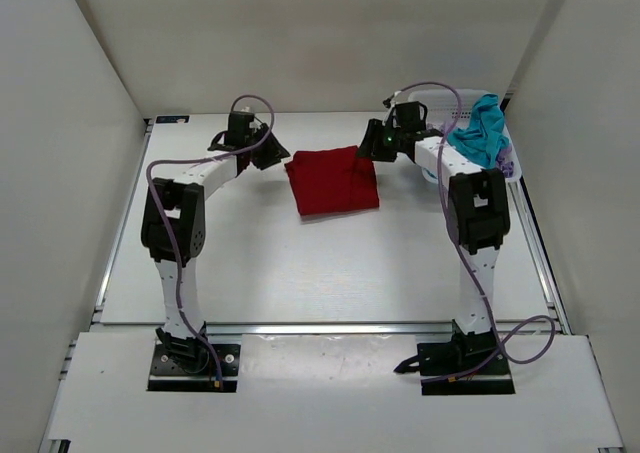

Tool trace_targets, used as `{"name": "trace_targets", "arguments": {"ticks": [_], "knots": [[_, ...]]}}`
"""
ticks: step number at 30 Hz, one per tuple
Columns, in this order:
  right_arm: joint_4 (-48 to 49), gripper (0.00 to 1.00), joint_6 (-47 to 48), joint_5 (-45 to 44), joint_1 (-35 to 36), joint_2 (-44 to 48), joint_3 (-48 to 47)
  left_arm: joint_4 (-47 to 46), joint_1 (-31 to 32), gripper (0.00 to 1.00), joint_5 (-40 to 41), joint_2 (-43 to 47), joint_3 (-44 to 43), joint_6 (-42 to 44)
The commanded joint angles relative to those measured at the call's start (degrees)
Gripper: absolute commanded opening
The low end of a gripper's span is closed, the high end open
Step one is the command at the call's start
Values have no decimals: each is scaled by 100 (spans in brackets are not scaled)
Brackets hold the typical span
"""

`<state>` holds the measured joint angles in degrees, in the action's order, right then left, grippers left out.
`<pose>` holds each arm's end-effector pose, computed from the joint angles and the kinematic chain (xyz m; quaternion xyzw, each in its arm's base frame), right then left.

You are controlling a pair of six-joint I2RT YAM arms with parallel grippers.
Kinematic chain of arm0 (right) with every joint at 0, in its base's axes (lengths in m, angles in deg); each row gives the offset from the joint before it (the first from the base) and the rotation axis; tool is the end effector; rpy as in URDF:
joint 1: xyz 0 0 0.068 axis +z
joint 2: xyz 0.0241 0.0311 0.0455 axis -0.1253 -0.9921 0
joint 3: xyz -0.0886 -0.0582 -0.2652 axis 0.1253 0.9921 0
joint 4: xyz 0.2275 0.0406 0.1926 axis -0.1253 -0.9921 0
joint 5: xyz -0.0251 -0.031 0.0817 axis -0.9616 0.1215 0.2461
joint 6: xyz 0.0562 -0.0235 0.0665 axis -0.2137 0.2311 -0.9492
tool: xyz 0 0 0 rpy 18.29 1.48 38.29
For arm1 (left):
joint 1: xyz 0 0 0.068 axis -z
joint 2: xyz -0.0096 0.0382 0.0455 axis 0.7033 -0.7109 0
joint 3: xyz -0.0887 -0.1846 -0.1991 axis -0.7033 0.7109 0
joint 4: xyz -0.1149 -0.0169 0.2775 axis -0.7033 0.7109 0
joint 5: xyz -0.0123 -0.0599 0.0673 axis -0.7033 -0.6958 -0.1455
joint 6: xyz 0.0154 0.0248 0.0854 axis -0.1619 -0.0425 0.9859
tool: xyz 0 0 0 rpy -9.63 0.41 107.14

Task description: Fold and stack the t-shirts

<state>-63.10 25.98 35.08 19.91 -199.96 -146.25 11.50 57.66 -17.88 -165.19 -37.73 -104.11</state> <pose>0.5623 0.1596 0.1742 -0.0214 0.8950 0.2935 0.3354 0.5306 -0.1409 0.1615 -0.1746 0.8868 -0.2814 0.3224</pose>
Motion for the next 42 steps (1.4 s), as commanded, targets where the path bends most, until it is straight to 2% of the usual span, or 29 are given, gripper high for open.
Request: {"name": "trace_targets", "arguments": {"ticks": [1, 2, 3, 4, 6, 7, 9, 12, 15, 22, 25, 28, 31, 38, 40, 42], "knots": [[572, 43, 9, -248, 197, 1170, 897, -325, 538, 47, -45, 836, 387, 260], [888, 37, -132, -231, 232, 1338, 1477, -395, 714, 48, -45, 898, 476, 260], [1074, 27, -237, -152, 215, 1601, 2022, -431, 768, 48, -37, 916, 660, 295], [1354, 20, -291, -21, 206, 1769, 2263, -440, 925, 48, 24, 907, 783, 357], [1611, 11, -414, 68, 153, 1981, 3000, -553, 1032, 49, 244, 959, 1082, 357], [1829, 9, -440, 155, 170, 2060, 3229, -702, 1014, 50, 271, 1081, 1301, 348], [1788, 12, -380, 131, 162, 2183, 3476, -887, 892, 50, 350, 1327, 1837, 252], [1918, 34, -370, -1, 39, 2420, 3890, -914, 734, 49, 491, 1636, 2268, 339], [2164, 39, -388, -11, -58, 2544, 4408, -1132, 750, 50, 316, 1776, 2708, 358], [2499, 39, -450, -116, -234, 2931, 4963, -1801, 865, 53, 175, 2225, 3710, 86], [2534, 38, -484, 251, -356, 2712, 4850, -2004, 952, 55, 174, 2278, 3738, 6], [2482, 36, -458, 349, -357, 2484, 4638, -1934, 1041, 56, 157, 1945, 3502, -38], [2473, 32, -537, 543, -410, 2229, 4445, -2022, 1023, 52, 42, 1664, 3352, -144], [2411, 35, -528, 578, -392, 2017, 4295, -2083, 1005, 35, -98, 1355, 3105, -223], [2516, 28, -555, 561, -401, 2008, 4374, -2154, 1006, 28, -124, 1294, 3114, -267], [2543, 13, -564, 613, -392, 1982, 4392, -2180, 1041, 17, -107, 1302, 3123, -276]]}}
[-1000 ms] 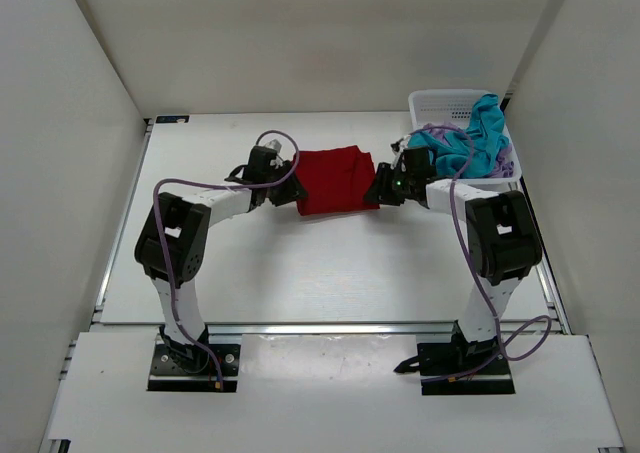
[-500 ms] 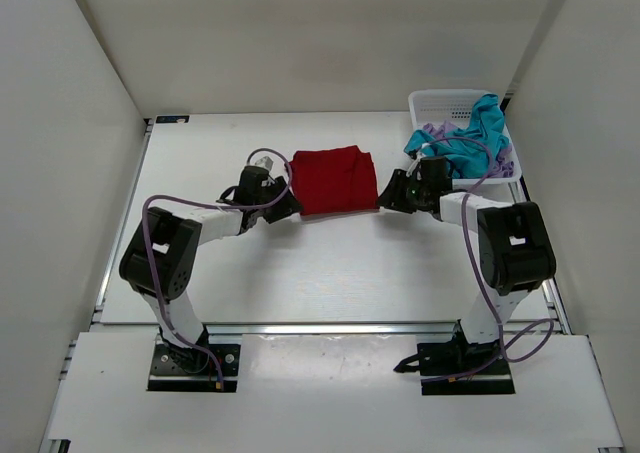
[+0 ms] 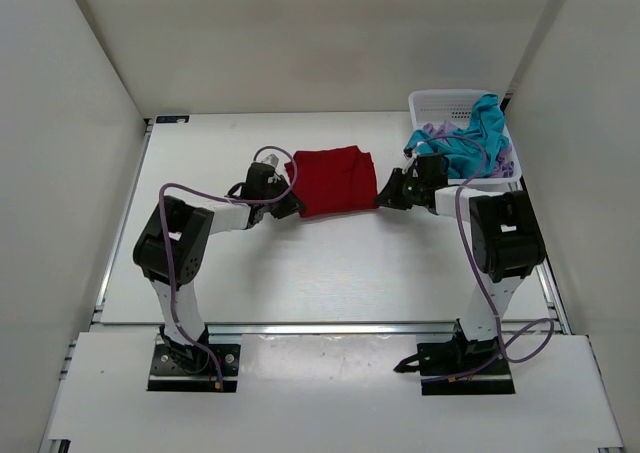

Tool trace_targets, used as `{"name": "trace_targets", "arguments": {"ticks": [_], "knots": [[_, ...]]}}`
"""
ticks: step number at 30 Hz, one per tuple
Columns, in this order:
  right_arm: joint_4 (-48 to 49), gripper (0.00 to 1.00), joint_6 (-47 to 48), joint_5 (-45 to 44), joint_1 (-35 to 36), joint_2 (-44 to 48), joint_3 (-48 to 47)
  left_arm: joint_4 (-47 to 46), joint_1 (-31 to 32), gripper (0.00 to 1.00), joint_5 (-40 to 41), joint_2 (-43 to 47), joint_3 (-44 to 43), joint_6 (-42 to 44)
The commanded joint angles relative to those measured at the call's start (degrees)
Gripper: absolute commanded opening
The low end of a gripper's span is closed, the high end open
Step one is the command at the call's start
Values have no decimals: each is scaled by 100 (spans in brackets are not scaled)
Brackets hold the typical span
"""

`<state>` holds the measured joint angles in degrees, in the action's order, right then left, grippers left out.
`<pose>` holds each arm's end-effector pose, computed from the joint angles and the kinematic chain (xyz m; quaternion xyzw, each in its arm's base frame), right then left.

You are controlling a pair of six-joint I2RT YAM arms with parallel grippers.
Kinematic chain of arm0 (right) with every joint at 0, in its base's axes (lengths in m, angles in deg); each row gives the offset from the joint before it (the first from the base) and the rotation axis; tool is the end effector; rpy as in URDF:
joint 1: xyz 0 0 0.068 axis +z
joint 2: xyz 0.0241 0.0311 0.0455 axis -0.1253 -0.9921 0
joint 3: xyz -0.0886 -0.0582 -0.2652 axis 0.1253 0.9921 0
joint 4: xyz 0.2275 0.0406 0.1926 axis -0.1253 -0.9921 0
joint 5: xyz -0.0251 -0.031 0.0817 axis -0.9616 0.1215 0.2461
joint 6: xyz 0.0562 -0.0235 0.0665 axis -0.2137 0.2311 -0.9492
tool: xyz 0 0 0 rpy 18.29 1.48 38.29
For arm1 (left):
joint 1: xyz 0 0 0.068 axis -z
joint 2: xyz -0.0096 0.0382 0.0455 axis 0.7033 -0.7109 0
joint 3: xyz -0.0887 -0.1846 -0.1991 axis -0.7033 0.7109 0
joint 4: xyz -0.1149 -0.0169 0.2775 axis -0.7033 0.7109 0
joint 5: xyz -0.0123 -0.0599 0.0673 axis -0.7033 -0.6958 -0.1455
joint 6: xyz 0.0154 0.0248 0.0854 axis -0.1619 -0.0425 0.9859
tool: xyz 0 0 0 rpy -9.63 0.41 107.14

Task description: Fold and stack the t-shirts

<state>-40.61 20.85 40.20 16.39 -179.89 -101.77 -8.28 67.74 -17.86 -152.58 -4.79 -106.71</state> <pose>0.4281 0.1082 0.1039 0.0316 0.8936 0.3318 0.3007 0.3992 -0.1897 0.0938 -0.1173 0.8982 -0.3129 0.2857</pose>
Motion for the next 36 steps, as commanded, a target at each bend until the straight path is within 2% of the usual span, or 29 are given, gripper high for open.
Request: {"name": "trace_targets", "arguments": {"ticks": [1, 3, 10, 20, 28, 31, 33, 34, 35, 36], "knots": [[320, 9, -102, 137, -75, -16, -39, -219, 24, 9, -100, 41, -154, -16], [347, 0, -137, 128, -93, 10, 40, -219, -37, 0, -109, 129, -75, -77], [663, 0, -270, 216, -251, 405, 672, -254, -405, 0, -275, 454, 294, 20], [787, 0, -244, 304, -243, 1424, 1842, 96, -389, 0, -443, 999, 794, 283], [260, 0, -156, -56, 389, 2830, 3159, 458, 156, 0, -127, 2517, 2025, 336], [-144, 0, -182, -302, 627, 3508, 3424, 536, 235, 8, -91, 3045, 2509, 231], [-320, 0, -173, -451, 724, 3807, 3442, 466, 192, 28, -170, 3335, 2790, 152], [-391, 8, -147, -495, 707, 3912, 3442, 510, 148, 34, -232, 3468, 2860, 160], [-444, 18, -121, -426, 681, 3948, 3399, 545, 130, 44, -241, 3556, 2922, 195], [-566, 23, -68, -304, 602, 3948, 3329, 684, 69, 59, -267, 3644, 2888, 300]]}}
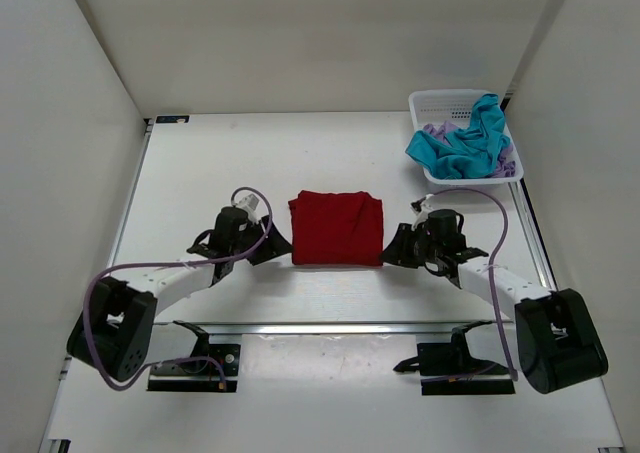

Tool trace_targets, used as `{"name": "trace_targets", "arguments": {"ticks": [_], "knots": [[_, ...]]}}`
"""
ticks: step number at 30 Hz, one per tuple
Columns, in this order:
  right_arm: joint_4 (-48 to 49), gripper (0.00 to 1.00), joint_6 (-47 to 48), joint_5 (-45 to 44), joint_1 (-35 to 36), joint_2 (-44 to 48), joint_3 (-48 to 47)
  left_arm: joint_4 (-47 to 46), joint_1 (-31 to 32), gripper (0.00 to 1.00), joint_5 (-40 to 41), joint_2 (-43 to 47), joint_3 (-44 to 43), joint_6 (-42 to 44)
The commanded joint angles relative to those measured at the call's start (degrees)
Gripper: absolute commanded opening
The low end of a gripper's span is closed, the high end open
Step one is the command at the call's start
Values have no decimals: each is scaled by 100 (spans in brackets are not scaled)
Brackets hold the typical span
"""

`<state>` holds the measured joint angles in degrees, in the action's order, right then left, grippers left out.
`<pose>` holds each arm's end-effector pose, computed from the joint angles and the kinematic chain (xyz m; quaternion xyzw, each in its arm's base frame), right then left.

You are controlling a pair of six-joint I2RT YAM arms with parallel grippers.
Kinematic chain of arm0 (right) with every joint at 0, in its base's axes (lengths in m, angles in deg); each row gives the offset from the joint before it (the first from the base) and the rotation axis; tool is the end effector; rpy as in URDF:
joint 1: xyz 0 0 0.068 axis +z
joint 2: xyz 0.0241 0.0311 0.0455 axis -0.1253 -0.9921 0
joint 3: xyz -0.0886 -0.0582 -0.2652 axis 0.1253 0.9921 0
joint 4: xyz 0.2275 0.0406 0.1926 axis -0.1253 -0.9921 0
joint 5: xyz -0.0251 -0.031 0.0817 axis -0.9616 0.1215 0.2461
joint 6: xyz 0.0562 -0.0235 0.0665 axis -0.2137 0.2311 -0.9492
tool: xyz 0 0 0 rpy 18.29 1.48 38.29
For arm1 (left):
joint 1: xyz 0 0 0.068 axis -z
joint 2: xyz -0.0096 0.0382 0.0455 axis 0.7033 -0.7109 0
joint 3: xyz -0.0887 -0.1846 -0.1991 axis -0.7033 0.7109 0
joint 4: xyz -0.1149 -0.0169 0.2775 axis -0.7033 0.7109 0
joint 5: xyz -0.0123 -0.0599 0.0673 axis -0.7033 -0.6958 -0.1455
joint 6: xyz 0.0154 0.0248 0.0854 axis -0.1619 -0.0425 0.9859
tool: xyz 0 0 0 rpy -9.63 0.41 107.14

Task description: Fold and stack the t-shirts

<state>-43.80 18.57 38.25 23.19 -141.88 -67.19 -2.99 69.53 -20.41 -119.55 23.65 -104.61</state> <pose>0.2506 0.1092 0.1108 0.0028 0.8964 0.3416 0.2825 0.2596 -0.1441 0.1122 -0.0784 0.9028 -0.3256 0.2697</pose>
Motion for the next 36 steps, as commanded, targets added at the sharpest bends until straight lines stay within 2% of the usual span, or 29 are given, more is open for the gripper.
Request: {"name": "trace_targets", "arguments": {"ticks": [1, 4, 7, 8, 12, 16, 20, 28, 32, 36], "knots": [[-387, 27, 229, -82, -191, 138, -234, 313, -146, 66, 41, 429, 18, 117], [-345, 31, 265, -99, -254, 226, -533, 368, -365, 72, 199, 545, -175, 196], [75, 12, 292, -82, -210, -202, -972, 123, -453, 66, 209, 204, -727, 153], [190, 12, 292, -29, -245, -344, -1174, 130, -428, 66, 295, -94, -895, 161], [762, 25, 292, -107, -306, -1248, -1851, 324, -305, 65, 559, -1280, -2080, 451], [1088, 24, 239, 15, -526, -1943, -2229, 350, -295, 62, 683, -2004, -2793, 627], [825, 24, 415, 85, -465, -2523, -2739, 263, -278, 61, 657, -2417, -3075, 671], [965, 25, 388, 323, -368, -3017, -2995, 51, -181, 63, 551, -2716, -3190, 618], [1026, 24, 283, 437, -395, -3236, -3092, 60, -146, 61, 568, -2839, -3304, 601], [1000, 25, 274, 402, -395, -3438, -3197, 86, -120, 55, 595, -2997, -3515, 627]]}}
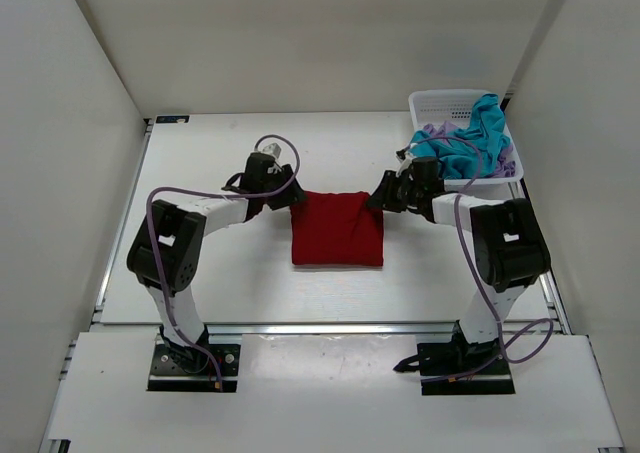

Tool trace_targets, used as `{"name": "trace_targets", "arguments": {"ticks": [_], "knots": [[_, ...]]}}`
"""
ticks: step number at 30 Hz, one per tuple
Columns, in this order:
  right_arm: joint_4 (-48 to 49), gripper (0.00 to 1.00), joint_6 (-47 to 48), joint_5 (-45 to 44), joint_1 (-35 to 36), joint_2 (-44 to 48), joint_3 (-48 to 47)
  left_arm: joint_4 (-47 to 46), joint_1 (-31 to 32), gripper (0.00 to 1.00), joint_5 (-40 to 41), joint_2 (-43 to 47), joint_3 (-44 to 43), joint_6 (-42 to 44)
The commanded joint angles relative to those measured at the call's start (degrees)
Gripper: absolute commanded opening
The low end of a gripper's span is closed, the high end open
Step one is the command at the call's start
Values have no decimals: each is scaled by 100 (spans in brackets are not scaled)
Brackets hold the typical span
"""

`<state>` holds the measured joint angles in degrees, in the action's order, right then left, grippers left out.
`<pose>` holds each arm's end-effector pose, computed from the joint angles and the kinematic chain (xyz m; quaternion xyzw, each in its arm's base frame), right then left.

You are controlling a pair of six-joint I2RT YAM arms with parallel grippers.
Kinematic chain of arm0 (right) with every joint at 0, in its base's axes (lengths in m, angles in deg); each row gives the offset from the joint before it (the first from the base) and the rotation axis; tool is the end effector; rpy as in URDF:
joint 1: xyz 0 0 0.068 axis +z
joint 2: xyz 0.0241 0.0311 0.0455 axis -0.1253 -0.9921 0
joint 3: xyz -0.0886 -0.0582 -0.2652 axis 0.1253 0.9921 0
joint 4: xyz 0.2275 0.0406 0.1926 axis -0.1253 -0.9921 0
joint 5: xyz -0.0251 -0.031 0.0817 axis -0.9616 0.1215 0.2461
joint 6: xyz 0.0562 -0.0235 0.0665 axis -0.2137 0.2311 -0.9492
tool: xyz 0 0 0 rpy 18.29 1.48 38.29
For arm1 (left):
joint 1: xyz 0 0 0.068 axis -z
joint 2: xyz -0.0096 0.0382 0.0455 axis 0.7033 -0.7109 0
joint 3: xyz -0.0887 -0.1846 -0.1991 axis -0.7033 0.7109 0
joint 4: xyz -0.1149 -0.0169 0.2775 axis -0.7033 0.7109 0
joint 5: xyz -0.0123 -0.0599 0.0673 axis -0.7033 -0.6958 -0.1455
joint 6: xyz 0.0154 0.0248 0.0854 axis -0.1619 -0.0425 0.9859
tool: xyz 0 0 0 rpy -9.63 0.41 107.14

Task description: Fold and stack the t-shirts

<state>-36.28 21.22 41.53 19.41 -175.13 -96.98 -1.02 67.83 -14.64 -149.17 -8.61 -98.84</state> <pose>0.4058 0.1288 0.1183 -0.0100 0.8780 0.3549 0.3210 0.4063 -0.1886 0.1274 -0.0665 0.9055 -0.2711 0.3196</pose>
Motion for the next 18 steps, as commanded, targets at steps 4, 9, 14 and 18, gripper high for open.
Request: {"name": "trace_targets", "arguments": {"ticks": [4, 9, 14, 18], "knots": [[318, 23, -43, 40, -25, -237, -350, -49, -2, 46, -78, -264, -526, 41], [336, 22, -78, 74, -43, -351, -491, -39, -20, 35, -44, -431, -633, 24], [371, 6, -105, 65, -69, -413, -500, -40, -11, 17, 27, -423, -650, 23], [318, 0, -96, -163, -52, -299, -369, -5, -107, 2, 105, -318, -536, 15]]}}
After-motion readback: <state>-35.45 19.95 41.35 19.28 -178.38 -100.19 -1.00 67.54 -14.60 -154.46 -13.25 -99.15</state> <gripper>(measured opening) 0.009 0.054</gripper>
